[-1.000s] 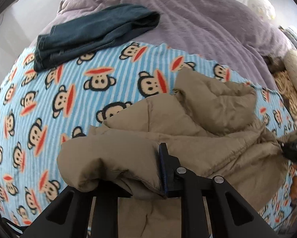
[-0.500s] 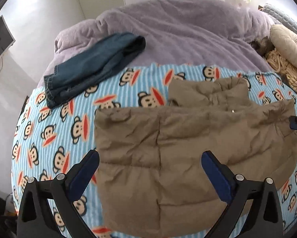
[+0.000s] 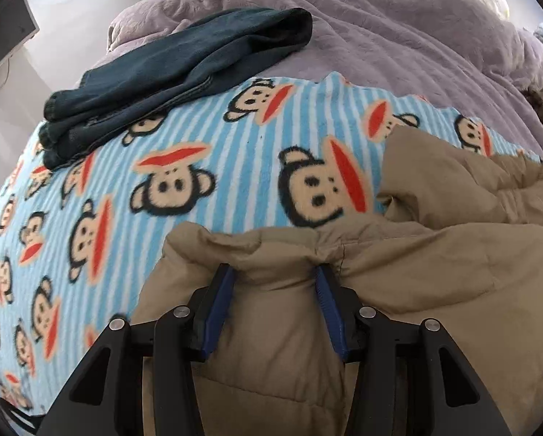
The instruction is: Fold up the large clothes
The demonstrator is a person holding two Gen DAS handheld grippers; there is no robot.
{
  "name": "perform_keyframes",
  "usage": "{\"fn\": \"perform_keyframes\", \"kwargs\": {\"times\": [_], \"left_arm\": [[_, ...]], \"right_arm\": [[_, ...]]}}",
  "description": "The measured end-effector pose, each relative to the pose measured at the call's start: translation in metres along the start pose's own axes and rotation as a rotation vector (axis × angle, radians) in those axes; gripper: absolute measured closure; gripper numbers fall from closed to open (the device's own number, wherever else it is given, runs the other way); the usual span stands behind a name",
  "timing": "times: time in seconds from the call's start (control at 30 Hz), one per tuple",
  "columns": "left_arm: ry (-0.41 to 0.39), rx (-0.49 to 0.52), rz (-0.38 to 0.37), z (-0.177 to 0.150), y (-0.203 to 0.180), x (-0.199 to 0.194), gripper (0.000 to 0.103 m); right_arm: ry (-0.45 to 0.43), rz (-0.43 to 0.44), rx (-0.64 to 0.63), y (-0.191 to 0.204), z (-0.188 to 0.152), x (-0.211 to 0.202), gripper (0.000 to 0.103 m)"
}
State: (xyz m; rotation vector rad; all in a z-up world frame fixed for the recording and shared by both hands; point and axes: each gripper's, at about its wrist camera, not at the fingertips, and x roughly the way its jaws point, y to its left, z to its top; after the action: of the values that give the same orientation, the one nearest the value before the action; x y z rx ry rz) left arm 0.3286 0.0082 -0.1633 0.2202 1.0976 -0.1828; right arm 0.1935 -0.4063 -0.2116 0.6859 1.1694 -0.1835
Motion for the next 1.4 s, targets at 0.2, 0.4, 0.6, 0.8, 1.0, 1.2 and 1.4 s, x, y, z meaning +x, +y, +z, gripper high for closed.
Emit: {"fn": "perform_keyframes", "kwargs": {"times": [0.2, 0.4, 0.6, 0.8, 1.0, 1.2, 1.4], "left_arm": [[0.011, -0.053, -0.016, 0.012, 0.012, 0.014, 0.052], [-0.033, -0.084, 0.018, 0.012, 0.023, -0.027, 0.052], [-0.019, -0.128, 0.079, -0.005, 0.061, -0.039, 0.052], [0.047, -0.135, 0.108, -0.015, 0.067, -0.003, 0.045], [0.09, -0.19, 0.131, -0.011, 0.073, -0.016, 0.042], [0.098, -0.163, 0.098, -0.036, 0.067, -0.067, 0.042], [0.144, -0.164, 0.043, -0.073, 0.057, -0.096, 0.042]], "right_arm": [[-0.015, -0.017, -0.024, 0.001, 0.003, 0.014, 0.081], [-0.039, -0.11, -0.106, 0.017, 0.001, -0.013, 0.078], [-0.139, -0.128, -0.071, -0.004, -0.033, -0.072, 0.077], [-0.05, -0.081, 0.064, -0.046, -0.039, -0.045, 0.078], [-0.027, -0.092, 0.123, -0.044, -0.035, -0.046, 0.078], [-0.084, -0.016, 0.147, -0.039, -0.067, -0.101, 0.057], [-0.076, 0.048, 0.188, -0.036, -0.126, -0.134, 0.051]]}}
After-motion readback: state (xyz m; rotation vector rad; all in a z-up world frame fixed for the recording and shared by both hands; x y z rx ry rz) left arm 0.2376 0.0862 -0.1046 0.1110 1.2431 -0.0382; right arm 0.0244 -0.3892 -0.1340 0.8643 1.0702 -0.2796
